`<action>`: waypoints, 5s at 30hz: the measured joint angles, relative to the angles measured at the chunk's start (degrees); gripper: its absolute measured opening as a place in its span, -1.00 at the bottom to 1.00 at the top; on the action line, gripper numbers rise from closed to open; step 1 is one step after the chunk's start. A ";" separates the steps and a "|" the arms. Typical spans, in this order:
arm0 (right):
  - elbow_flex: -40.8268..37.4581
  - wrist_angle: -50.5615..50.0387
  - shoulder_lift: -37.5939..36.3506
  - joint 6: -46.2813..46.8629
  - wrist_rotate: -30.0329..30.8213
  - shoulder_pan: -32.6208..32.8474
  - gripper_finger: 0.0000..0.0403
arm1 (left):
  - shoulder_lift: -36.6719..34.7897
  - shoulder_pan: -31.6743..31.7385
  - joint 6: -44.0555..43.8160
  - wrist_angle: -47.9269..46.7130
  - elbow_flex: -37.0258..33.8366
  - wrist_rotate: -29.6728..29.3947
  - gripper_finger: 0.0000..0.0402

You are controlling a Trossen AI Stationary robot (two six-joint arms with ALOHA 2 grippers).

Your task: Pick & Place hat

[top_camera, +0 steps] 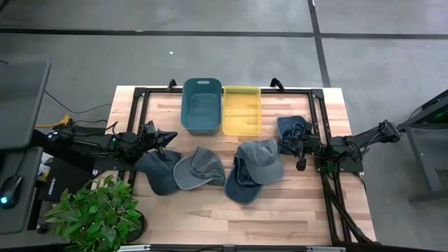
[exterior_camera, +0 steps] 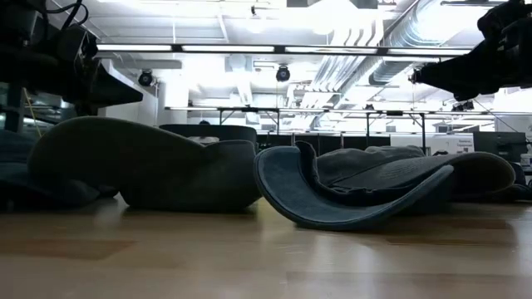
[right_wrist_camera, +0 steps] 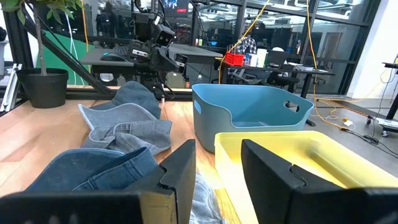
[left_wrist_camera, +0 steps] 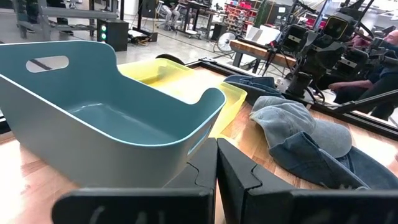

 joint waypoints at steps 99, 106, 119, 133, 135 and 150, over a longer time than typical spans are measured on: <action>0.00 0.00 0.00 0.01 0.00 0.00 -0.39 | 37.86 0.00 -80.26 -61.97 48.12 18.94 -0.17; 0.01 0.02 0.00 0.01 -0.01 0.00 -0.39 | 44.76 0.01 -86.82 -66.03 48.12 28.07 -0.17; 0.01 0.00 0.00 0.00 0.00 0.00 -0.39 | 56.85 0.01 -93.72 -70.41 48.08 37.00 -0.17; -0.01 0.22 -0.09 -0.01 0.03 0.00 -0.39 | 60.76 0.05 -100.03 -72.19 48.05 36.63 0.50; 0.00 0.26 -0.09 0.00 0.03 0.00 -0.39 | 60.54 0.03 -101.72 -74.52 48.05 36.61 0.61; 0.01 0.33 -0.02 0.01 0.01 0.00 -0.39 | 60.92 0.03 -106.59 -71.05 42.69 37.10 0.71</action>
